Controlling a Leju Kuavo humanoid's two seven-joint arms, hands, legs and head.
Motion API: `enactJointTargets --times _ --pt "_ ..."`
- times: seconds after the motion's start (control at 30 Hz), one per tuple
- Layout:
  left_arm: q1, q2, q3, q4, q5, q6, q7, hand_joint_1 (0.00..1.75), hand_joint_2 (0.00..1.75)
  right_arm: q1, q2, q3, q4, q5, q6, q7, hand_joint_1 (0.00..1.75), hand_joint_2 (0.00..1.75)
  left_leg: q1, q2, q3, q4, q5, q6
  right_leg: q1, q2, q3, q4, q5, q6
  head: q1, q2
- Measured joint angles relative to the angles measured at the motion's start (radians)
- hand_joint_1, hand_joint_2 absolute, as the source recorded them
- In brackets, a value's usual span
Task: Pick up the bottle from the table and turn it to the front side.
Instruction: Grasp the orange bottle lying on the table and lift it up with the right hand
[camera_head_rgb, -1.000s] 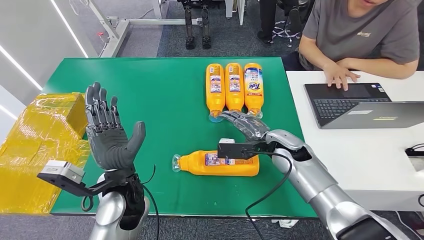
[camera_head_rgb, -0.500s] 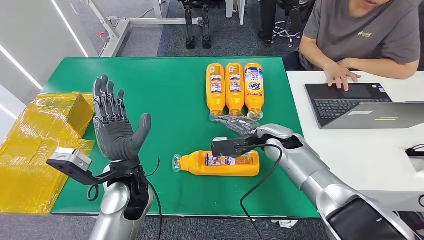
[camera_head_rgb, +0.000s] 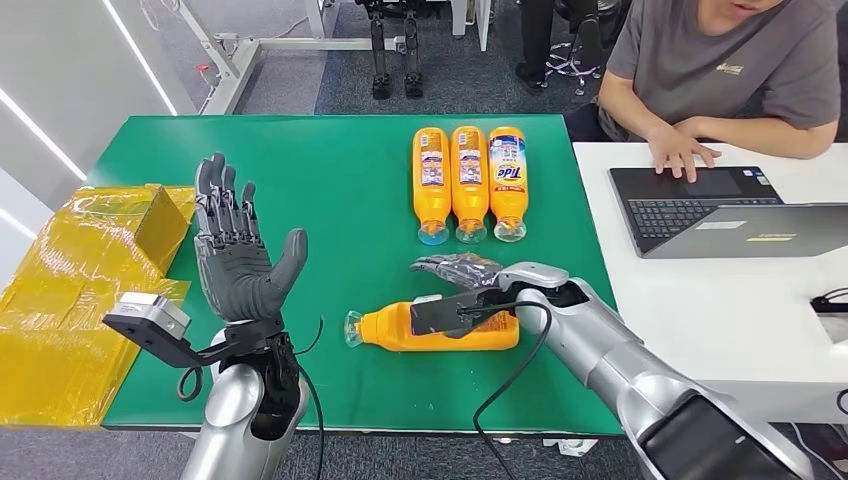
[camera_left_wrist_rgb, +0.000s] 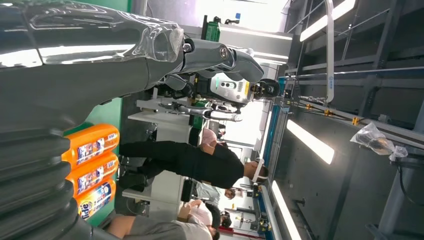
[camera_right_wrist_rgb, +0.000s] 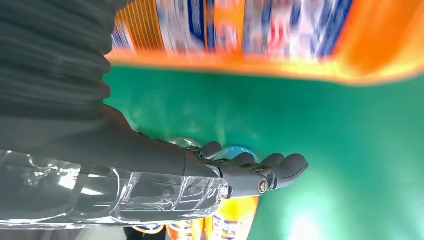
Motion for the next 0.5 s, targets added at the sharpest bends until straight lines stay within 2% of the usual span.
enactJointTargets --times 0.5 --pt "0.0 -0.008 0.0 0.003 -0.007 -0.001 0.0 0.0 1.75 0.012 0.022 0.07 0.077 -0.018 0.02 -0.002 0.0 1.75 0.0 0.0 0.0 0.0 0.0 0.001 0.0 0.0 0.0 0.0 0.0 0.0 0.0 0.0"
